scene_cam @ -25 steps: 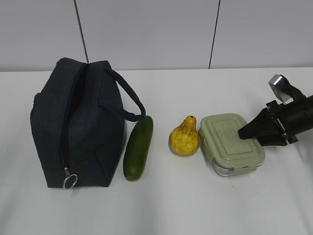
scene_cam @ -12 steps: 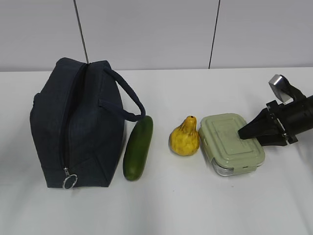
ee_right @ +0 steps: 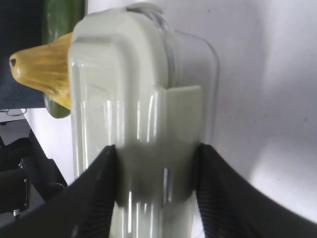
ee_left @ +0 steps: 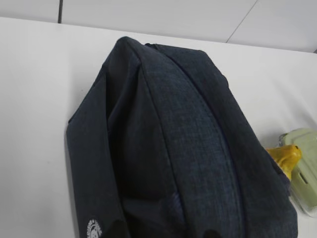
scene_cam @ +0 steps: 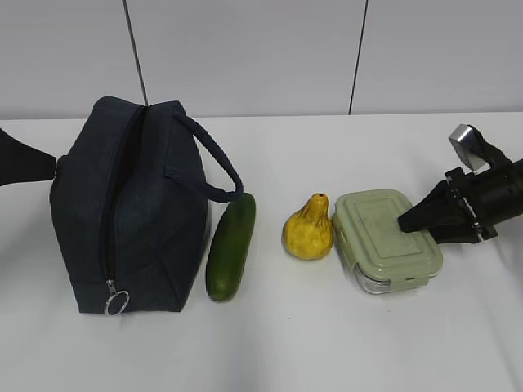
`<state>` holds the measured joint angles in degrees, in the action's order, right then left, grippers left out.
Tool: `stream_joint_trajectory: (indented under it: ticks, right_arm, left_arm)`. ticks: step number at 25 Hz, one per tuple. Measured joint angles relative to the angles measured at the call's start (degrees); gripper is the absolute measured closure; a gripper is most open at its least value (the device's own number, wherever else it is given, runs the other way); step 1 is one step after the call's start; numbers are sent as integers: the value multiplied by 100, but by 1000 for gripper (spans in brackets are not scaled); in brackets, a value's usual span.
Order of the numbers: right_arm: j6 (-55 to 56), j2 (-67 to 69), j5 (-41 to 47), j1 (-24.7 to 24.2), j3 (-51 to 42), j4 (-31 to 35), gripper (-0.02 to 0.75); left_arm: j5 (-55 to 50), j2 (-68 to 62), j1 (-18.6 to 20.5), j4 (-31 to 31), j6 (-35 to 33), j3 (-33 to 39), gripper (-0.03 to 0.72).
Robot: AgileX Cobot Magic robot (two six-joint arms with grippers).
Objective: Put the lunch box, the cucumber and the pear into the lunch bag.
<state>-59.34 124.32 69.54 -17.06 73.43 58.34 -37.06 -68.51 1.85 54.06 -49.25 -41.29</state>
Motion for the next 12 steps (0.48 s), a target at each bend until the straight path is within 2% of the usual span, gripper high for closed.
stream_joint_trajectory:
  ticks: [4, 12]
  right_arm:
    - [0, 0, 0, 0, 0, 0, 388]
    - [0, 0, 0, 0, 0, 0, 388]
  left_arm:
    - [-318, -385, 0, 13, 0, -284, 397]
    - [-650, -544, 0, 50, -1, -344, 397]
